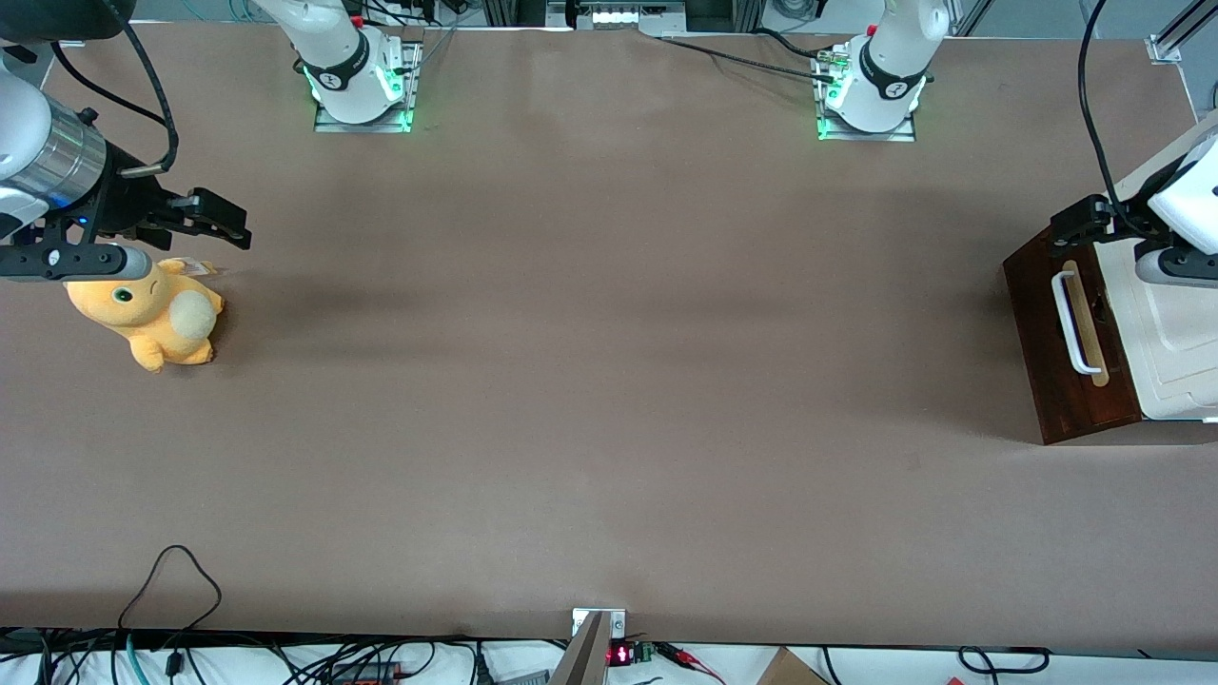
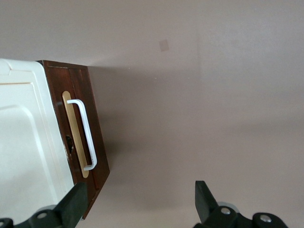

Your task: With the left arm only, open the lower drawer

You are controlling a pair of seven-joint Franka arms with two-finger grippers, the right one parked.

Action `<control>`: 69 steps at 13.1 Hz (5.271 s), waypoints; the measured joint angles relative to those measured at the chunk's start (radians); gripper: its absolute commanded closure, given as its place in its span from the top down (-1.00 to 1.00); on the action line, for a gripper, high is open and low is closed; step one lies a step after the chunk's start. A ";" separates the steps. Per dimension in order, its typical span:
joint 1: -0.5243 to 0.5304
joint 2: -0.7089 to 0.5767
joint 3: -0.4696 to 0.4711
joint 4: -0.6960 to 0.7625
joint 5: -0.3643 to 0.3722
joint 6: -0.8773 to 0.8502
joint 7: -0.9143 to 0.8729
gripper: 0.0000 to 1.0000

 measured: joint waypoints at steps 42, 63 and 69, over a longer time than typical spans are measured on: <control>-0.075 0.440 -0.100 -0.611 1.412 0.016 -1.227 0.53; -0.079 0.441 -0.087 -0.597 1.439 0.034 -1.226 -0.33; -0.082 0.442 -0.081 -0.595 1.440 0.063 -1.238 -0.79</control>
